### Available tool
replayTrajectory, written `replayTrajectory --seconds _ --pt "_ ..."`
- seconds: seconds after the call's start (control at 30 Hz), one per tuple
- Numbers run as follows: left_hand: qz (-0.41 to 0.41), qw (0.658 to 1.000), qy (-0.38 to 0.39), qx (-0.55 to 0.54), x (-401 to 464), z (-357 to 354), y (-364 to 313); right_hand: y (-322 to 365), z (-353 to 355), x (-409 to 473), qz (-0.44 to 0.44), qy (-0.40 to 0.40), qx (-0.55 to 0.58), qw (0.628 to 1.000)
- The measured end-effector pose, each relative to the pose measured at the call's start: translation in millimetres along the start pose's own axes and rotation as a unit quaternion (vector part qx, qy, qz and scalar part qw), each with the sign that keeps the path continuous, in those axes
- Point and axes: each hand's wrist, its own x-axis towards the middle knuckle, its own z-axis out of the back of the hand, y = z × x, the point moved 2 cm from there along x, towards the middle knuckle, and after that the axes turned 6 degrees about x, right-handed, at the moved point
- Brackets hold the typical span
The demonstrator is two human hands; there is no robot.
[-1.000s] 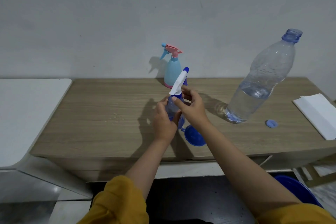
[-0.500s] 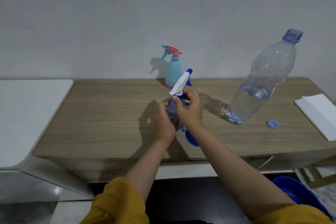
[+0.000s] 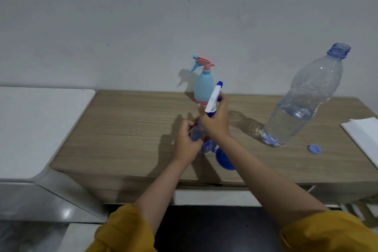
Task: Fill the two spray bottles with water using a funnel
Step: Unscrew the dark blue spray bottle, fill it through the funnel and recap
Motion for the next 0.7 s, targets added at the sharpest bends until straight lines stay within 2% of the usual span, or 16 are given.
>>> replayTrajectory --seconds 0.23,0.4,0.57,0.7 --pt "0.012 1.000 -0.020 0.011 -10.8 35.1 25.1 25.2 -2.6 24.0 -0.020 0.040 -0.008 0.999" --pt "0.025 0.994 -0.096 0.038 -22.0 72.2 39.1 43.6 -25.0 28.6 -0.068 0.149 -0.066 0.984" --pt "0.045 0.986 -0.136 0.081 -44.5 108.4 45.3 40.2 -66.1 8.7 -0.147 0.316 -0.156 0.924" --pt "0.049 0.975 -0.167 0.135 -63.4 132.3 48.7 38.8 -85.3 -15.6 -0.147 0.425 -0.208 0.869"
